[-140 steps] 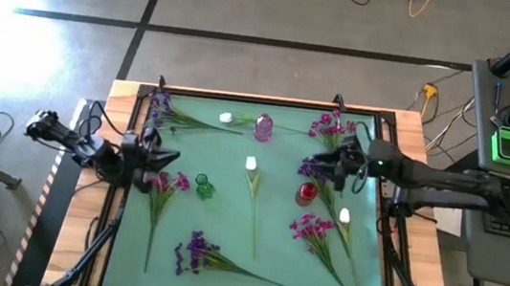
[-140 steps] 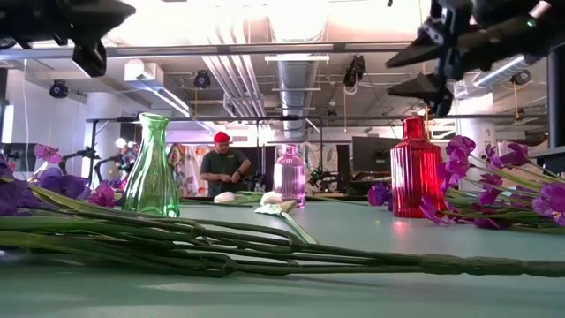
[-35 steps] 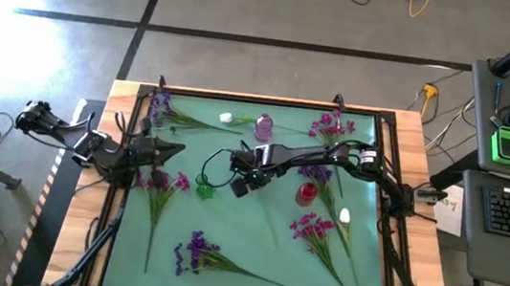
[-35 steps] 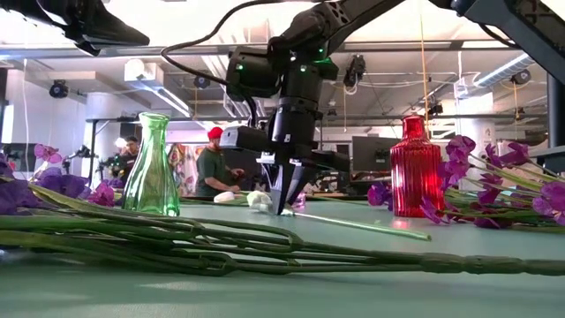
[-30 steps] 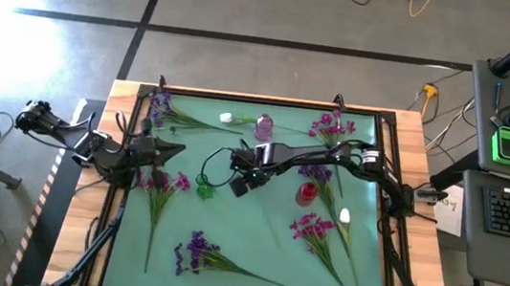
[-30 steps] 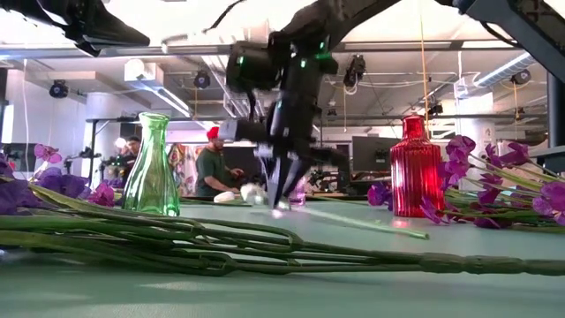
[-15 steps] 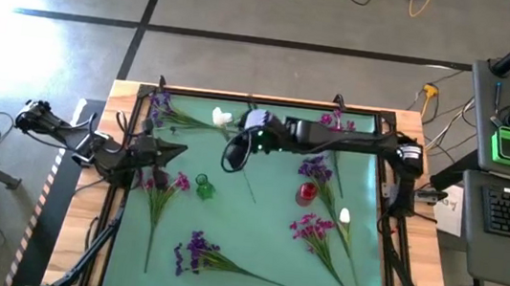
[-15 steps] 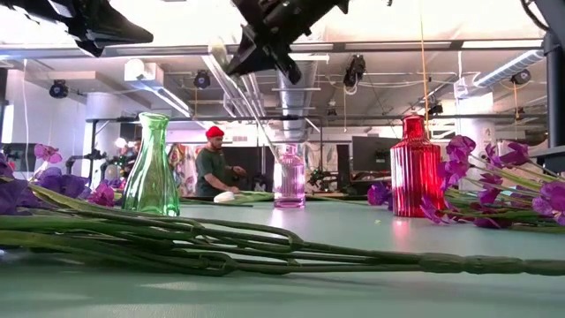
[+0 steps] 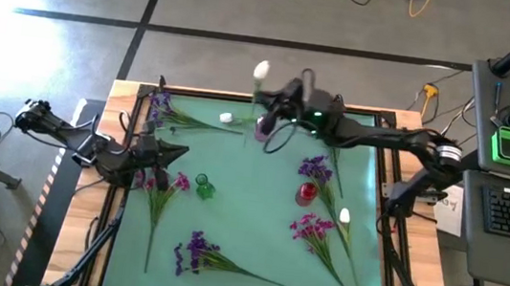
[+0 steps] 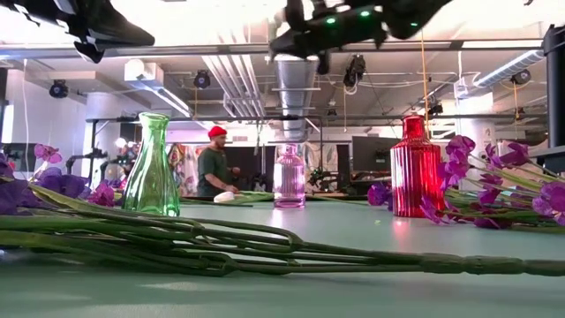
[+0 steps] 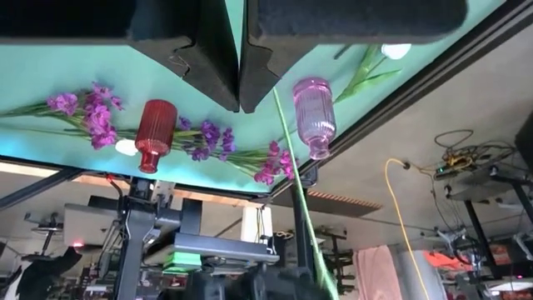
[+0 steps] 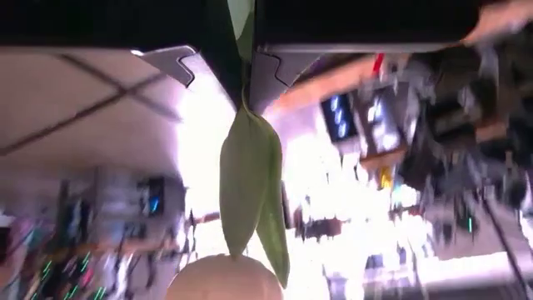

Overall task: Sort flowers into vase by color
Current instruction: Put the middle white tulip into the purple flower vase

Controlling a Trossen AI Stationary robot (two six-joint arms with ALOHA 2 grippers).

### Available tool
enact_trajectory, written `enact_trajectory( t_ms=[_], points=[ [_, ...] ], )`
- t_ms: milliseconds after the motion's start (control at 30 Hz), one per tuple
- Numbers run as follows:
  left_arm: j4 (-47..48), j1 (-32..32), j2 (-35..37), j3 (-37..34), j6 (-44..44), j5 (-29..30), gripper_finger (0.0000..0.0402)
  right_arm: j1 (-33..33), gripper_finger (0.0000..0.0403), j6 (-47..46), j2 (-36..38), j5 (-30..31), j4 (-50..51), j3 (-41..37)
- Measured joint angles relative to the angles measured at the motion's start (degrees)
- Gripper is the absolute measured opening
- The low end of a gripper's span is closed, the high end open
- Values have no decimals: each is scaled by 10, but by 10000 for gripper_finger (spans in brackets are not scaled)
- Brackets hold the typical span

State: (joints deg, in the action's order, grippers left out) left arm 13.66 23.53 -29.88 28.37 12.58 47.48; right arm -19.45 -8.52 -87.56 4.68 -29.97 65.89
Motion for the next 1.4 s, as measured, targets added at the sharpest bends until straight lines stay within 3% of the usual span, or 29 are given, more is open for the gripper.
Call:
enact_trajectory(
  t_ms=[200,433,1100,1400],
  points=[
    [-3,0,-11,0,0,0,0,-56,13,3,69,0,-75,-86],
    [-11,0,-20,0,3,0,0,-105,13,6,90,0,-99,-110],
    [-16,0,-20,0,2,2,0,-115,13,26,69,-2,-106,-86],
    [-16,0,-20,0,2,2,0,-114,13,26,72,-7,-12,-45]
  ],
)
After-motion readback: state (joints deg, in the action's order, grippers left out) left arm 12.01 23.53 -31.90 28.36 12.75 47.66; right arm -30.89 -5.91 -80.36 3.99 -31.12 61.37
